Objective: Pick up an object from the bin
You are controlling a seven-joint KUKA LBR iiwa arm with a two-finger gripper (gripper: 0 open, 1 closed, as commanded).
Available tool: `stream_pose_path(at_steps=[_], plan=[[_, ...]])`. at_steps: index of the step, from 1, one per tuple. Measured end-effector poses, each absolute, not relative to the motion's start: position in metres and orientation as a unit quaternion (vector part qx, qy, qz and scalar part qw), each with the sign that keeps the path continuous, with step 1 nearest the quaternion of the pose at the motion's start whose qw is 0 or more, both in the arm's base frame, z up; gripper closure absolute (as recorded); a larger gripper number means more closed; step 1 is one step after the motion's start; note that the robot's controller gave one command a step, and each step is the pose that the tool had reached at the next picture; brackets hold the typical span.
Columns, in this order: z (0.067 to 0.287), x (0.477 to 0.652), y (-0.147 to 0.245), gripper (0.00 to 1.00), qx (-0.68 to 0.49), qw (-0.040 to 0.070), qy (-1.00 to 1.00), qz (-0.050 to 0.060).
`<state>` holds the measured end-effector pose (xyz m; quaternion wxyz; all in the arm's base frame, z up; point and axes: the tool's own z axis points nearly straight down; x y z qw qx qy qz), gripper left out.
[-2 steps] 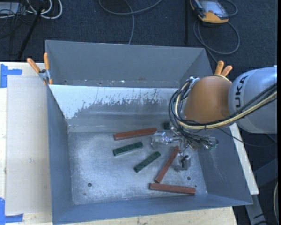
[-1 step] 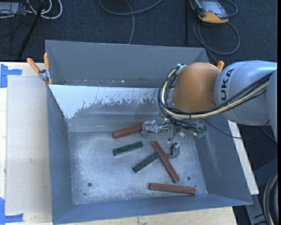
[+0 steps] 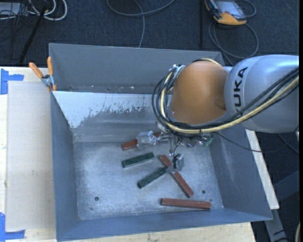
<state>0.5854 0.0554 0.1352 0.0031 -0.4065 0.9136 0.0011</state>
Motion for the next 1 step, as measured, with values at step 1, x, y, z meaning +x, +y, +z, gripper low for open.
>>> stream_pose_path(at_steps=[1], plan=[[0.072, 0.5628, 0.115, 0.0, -0.488, -0.002, 0.873, 0.001]])
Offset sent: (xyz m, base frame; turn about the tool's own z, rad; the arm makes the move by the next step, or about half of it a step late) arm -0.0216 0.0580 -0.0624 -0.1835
